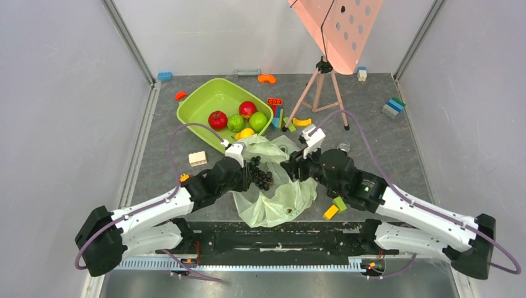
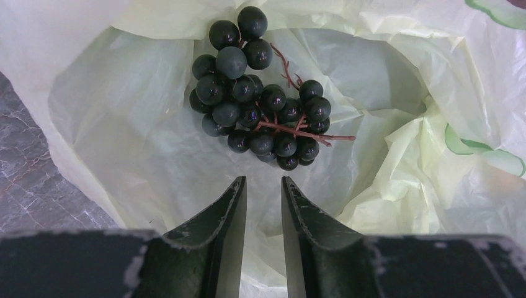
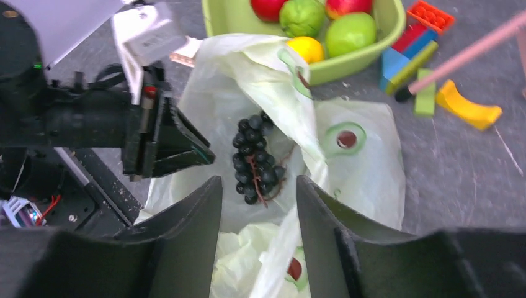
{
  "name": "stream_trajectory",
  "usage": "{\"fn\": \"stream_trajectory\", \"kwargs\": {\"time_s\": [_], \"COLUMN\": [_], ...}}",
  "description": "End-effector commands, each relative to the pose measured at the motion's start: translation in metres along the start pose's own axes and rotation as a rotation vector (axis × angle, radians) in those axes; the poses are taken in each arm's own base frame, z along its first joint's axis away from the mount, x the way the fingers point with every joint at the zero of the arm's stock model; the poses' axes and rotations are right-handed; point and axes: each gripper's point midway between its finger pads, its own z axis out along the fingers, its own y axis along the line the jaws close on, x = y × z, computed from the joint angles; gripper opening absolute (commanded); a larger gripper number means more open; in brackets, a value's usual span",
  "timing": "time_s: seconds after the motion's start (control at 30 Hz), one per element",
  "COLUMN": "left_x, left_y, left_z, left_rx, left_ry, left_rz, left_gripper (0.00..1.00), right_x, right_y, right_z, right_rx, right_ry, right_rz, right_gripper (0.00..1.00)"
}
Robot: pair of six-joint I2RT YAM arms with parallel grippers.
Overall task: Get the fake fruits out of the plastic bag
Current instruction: Adjust the plastic bag at the center of the board.
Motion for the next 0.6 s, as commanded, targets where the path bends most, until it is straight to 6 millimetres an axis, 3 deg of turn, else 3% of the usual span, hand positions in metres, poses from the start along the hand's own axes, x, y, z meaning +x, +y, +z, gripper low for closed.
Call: {"fn": "stream_trajectory", "kwargs": {"time_s": [0.0,0.1,0.2,0.27,0.37,0.47,0.57], "left_x": [-0.009,-0.004,0.002,0.005,0.009,0.012,0.015], "left_y": [-0.009,-0.005,-0.004,-0.003,-0.001,0.001,0.002], "left_z": [0.0,0.002,0.004,0.004,0.004,0.003,0.003], "left_rx": [0.035,0.021,0.024,0.021,0.02,0.02,0.026], "left_ry": [-0.041,-0.029,-0.019,-0.012,-0.007,-0.005,-0.003], "left_rz": [-0.055,-0.06,-0.064,-0.065,-0.068,-0.066,-0.067], "left_gripper": [0.33,0.32,0.31,0.3,0.29,0.28,0.27], "right_x": [-0.02,0.011,0.059,0.084,0.123,0.157,0.183], "right_y": [0.046,0.08,0.086,0.082,0.055,0.035,0.034], "right_z": [0.012,0.023,0.036,0.042,0.045,0.039,0.028], "right_rx": [-0.153,-0.27,-0.261,-0.232,-0.109,-0.026,-0.047], "right_ry": [-0.021,0.039,0.121,0.141,0.176,0.217,0.242], "right_rz": [-0.082,-0.092,-0.068,-0.022,0.042,0.079,0.086], "right_gripper": [0.43,0.25,0.14,0.1,0.02,0.0,0.0]}}
